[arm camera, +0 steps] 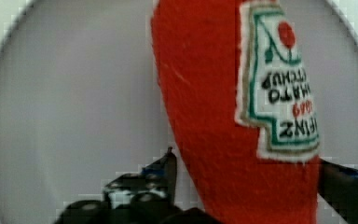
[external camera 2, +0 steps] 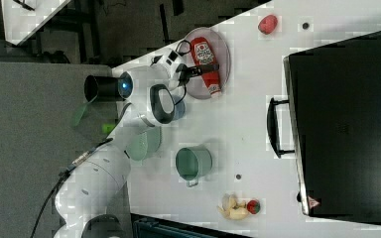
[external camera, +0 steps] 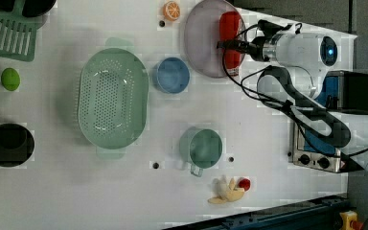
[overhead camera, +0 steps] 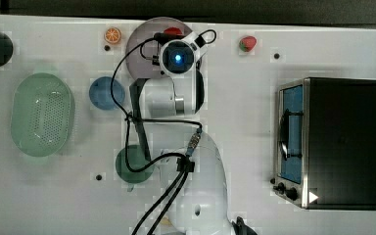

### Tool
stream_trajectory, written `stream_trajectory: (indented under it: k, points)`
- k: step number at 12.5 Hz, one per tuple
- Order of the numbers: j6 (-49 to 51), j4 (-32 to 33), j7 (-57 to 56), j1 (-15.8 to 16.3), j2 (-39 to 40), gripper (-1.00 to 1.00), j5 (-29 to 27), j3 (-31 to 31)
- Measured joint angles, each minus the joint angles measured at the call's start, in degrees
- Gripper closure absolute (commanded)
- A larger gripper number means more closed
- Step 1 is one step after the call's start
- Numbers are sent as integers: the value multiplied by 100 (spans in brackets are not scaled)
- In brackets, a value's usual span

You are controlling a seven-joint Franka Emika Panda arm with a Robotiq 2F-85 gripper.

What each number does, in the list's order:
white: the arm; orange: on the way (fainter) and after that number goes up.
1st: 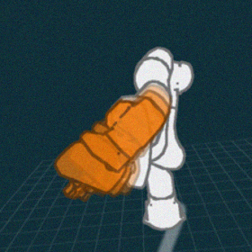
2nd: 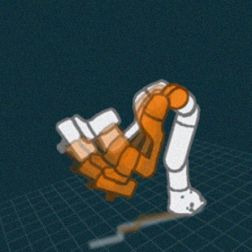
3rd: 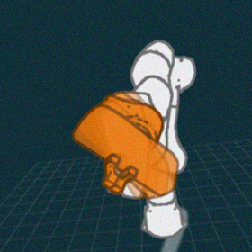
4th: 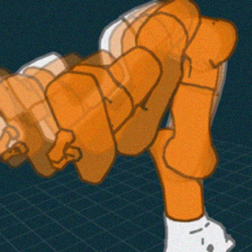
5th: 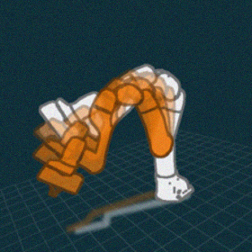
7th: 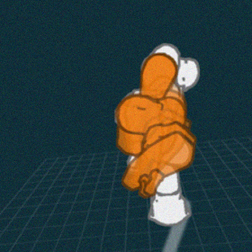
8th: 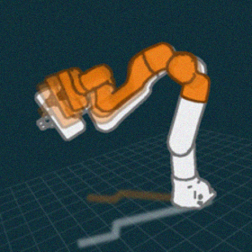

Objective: Pick ketchup from plate and place it on table.

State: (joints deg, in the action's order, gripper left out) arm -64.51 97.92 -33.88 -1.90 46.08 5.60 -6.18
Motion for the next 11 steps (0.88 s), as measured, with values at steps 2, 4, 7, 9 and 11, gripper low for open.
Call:
stream_trajectory:
  k: [2, 4, 7, 9, 11]
  points:
    - [6, 6, -6, -7, 3, -23, 0, 27]
    - [6, -6, -6, -29, -3, -23, -2, 38]
    - [123, 73, -8, -60, -171, -23, -12, 29]
    - [588, 190, -8, -61, -532, -23, 44, 47]
    - [1088, 319, -8, -83, -1063, -23, 7, 58]
